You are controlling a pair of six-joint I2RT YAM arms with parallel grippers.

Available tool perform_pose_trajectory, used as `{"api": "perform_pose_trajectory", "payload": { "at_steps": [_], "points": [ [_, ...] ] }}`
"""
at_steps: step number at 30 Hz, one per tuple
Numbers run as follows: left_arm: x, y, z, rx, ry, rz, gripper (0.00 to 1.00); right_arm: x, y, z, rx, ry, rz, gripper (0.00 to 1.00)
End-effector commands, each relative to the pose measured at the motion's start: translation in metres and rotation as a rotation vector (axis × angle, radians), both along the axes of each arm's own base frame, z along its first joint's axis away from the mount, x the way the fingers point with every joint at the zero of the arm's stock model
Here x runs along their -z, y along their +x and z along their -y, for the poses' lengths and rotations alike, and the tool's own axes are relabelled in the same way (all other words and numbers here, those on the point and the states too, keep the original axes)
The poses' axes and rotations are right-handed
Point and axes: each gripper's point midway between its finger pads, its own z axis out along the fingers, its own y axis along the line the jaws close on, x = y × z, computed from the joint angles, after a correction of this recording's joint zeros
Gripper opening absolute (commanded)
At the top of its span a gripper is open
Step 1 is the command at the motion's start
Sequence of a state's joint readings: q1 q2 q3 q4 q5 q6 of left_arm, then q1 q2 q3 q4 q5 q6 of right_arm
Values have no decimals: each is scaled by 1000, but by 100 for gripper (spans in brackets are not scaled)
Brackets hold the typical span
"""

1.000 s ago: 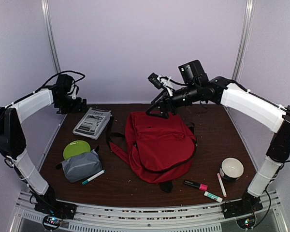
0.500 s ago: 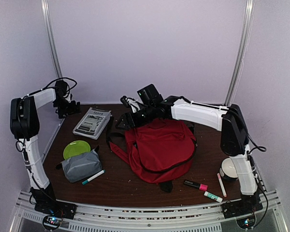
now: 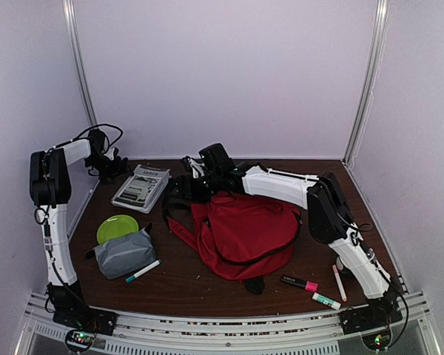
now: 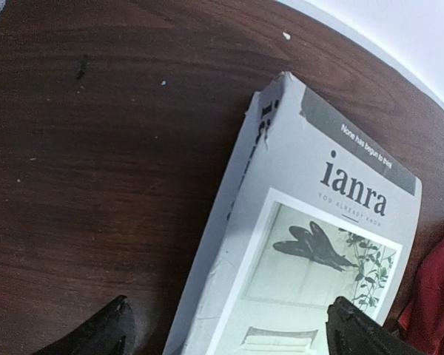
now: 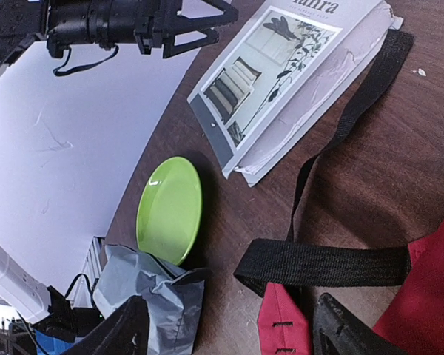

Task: Pack the student bag
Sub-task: Move the book to the corner of the board.

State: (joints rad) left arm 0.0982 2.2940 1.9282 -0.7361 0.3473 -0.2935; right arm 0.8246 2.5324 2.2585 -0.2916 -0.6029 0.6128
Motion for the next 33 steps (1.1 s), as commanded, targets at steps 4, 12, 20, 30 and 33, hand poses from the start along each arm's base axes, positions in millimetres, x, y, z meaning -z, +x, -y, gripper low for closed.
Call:
{"api": "perform_pose_trajectory", "payload": {
  "at_steps": [4, 12, 20, 30, 33],
  "points": [
    [0, -4, 22, 57, -31, -11, 92, 21, 24, -8, 82, 60, -91, 74],
    [6, -26, 64, 154, -5, -48, 89, 37, 28, -9, 92, 74, -141, 70],
    [-7, -58, 113, 266, -9, -49, 86, 38, 35, -11, 87, 115, -156, 58],
    [-10, -65, 119, 262, -8, -58, 84, 47, 51, -8, 164, 112, -165, 52],
    [-7, -65, 116, 255, 8, -63, 83, 52, 54, -1, 214, 59, -183, 52]
  ]
}}
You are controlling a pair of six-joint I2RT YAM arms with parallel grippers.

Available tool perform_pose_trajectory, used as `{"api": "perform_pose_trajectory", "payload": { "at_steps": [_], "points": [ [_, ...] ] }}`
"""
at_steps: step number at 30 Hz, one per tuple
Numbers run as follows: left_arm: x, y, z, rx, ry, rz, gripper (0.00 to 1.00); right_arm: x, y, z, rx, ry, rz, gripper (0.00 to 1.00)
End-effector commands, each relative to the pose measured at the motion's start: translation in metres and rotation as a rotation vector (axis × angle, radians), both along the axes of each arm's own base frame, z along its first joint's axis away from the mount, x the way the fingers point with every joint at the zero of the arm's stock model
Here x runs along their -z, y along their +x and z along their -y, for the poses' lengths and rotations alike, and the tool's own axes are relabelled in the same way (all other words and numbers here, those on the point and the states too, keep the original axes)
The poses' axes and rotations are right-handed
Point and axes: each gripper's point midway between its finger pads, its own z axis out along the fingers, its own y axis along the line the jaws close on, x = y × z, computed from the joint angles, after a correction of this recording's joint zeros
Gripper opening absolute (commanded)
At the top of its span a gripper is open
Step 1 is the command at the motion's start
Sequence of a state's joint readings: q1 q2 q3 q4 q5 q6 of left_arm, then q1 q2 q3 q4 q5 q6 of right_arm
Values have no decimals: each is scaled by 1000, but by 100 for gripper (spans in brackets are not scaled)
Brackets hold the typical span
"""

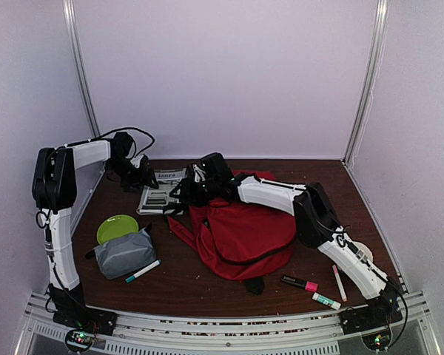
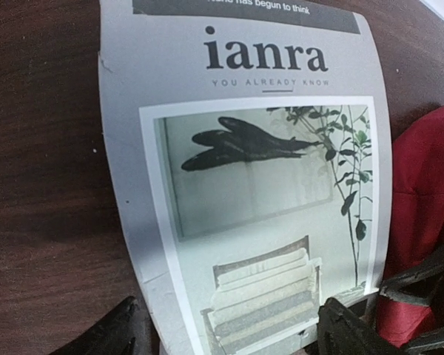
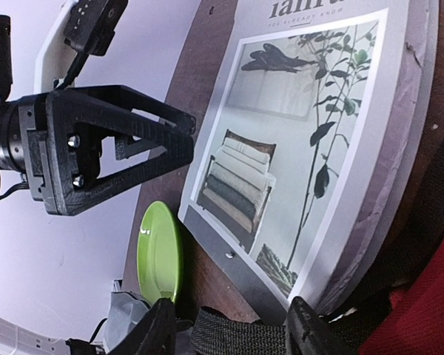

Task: Pack the student bag
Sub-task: Move the book to the corner of the board, then pick up the book from the corner of the board.

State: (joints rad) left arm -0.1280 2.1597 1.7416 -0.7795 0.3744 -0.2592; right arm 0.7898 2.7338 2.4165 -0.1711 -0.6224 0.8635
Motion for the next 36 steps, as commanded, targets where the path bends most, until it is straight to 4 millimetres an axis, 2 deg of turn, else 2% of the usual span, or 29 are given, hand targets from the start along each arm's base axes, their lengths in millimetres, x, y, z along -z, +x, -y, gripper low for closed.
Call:
{"api": "perform_pose_trajectory", "payload": {
  "at_steps": [1, 4, 6, 13, 21, 27, 33, 36],
  "points": [
    [-6, 1, -7, -15, 23, 22, 83, 13, 15, 15, 103, -89, -27, 53],
    [-5, -1, -7, -18, 24, 19, 83, 16, 16, 30, 166, -166, -60, 54],
    [-6, -4, -6, -19, 14, 12, 83, 15, 15, 32, 183, -165, -80, 54],
    [-15, -16, 8, 17, -19, 13, 80, 21, 14, 26, 192, -139, -113, 53],
    [-19, -26, 21, 45, -47, 22, 77, 18, 13, 7, 155, -21, -138, 43],
    [-21, -31, 28, 56, -75, 30, 75, 17, 18, 8, 170, -4, -137, 40],
    [-24, -30, 14, 12, 3, 56, 76, 31, 6, 19, 199, -78, -235, 48],
    [-31, -29, 11, 7, 14, 76, 78, 34, -3, 14, 190, -63, -273, 48]
  ]
}}
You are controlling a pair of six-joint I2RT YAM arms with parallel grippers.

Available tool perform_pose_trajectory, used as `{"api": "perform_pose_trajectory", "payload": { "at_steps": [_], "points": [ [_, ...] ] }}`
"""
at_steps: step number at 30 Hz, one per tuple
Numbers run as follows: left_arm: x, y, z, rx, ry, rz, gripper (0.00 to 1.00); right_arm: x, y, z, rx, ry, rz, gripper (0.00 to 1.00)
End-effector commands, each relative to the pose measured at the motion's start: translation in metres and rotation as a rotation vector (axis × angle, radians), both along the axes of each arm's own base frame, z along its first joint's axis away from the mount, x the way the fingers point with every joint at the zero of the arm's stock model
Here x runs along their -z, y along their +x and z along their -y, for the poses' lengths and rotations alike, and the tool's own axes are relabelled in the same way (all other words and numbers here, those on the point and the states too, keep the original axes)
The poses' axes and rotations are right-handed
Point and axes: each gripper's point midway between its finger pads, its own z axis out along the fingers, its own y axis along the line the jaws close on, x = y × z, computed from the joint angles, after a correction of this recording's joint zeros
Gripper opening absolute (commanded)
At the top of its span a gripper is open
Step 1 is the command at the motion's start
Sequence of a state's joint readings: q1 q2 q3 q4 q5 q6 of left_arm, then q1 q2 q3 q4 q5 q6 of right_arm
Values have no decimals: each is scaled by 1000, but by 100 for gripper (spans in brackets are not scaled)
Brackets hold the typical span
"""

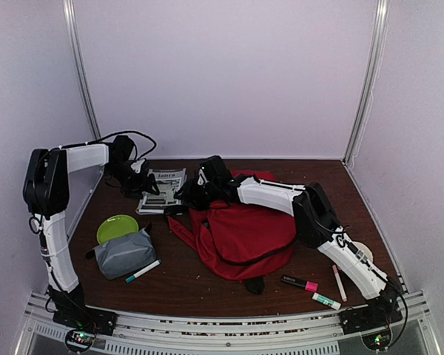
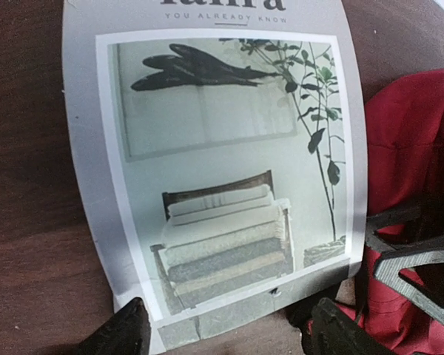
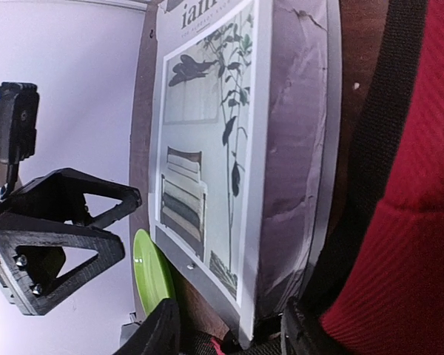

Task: Pack the student bag
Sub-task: Pick up the book from the corner of the board.

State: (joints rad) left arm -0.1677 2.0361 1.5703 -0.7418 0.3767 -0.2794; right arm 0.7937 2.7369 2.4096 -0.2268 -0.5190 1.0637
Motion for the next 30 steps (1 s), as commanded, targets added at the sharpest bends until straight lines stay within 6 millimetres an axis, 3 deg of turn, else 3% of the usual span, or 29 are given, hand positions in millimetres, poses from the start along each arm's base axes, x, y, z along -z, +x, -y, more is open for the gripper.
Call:
{"api": "perform_pose_trajectory", "payload": {
  "at_steps": [1, 4, 8, 13, 18, 25, 27, 30],
  "points": [
    [-28, 9, -3, -15, 18, 96, 78, 13, -13, 2, 13, -17, -90, 48],
    [-26, 11, -8, -33, 46, 98, 79, 12, -15, -2, 14, -14, -82, 46],
    [-4, 14, -22, -69, 120, 58, 80, 12, -12, -2, 33, 14, -94, 38],
    [14, 14, -13, -55, 73, -1, 79, 14, -9, -1, 43, 31, -108, 37],
    [8, 14, 0, -28, -4, 1, 76, 12, -8, -4, 43, 69, -115, 27],
    [5, 15, -5, -42, 24, 16, 76, 4, -17, -14, -34, 120, -67, 0],
    [4, 15, -9, -58, 44, 20, 76, -2, -19, -17, -54, 132, -46, 0],
    [-11, 15, -17, -90, 61, 50, 79, -28, -20, -22, -95, 184, 16, 0]
  ]
}}
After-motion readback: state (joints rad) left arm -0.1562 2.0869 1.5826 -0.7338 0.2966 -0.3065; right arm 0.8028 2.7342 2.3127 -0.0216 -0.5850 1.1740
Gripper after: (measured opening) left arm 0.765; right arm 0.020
